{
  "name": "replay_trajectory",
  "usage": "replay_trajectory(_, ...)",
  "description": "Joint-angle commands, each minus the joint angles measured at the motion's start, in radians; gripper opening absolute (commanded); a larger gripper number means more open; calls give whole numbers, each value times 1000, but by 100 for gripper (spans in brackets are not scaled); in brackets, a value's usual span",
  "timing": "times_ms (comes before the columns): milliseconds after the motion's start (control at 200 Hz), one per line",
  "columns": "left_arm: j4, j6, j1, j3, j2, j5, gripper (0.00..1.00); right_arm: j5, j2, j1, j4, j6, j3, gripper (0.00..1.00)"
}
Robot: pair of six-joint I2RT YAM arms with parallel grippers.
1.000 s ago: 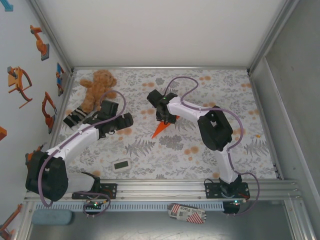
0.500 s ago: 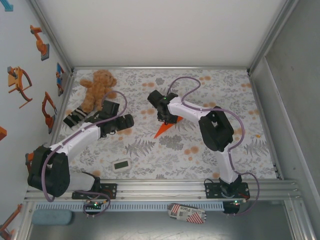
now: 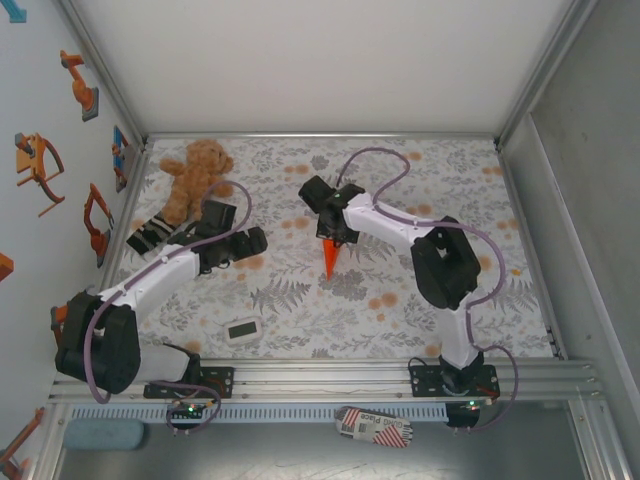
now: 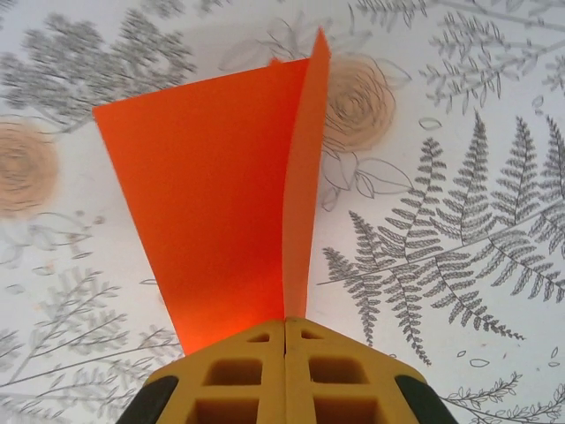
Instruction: Fold a paper plane with a square sheet of paper (pick it up from the middle)
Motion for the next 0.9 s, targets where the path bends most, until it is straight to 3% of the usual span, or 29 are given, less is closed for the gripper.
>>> replay_trajectory(0,34,-24,22,-22,-23,56,96,-23,-105,7,118,-136,-25,0)
replay_trajectory(180,153,-62,71,-71,-61,195,96,-331,-173,-6,432,-349,-126,0)
replay_trajectory(351,219,-130,135,-109,-64,262,97,-630,-140,-47,727,-301,-238,0)
replay_trajectory(456,294,-201,151,-156,-75,284,99,-741,-99,-68,863,-247,-284,0)
replay_trajectory(696,419,-315,135,-247,-110,278,98,-845,-36,-111,1049,-172,-402,0)
replay_trajectory(896,449,-318,54,-204,-17,291,80,-864,-26,-135,1143,-127,-475,0)
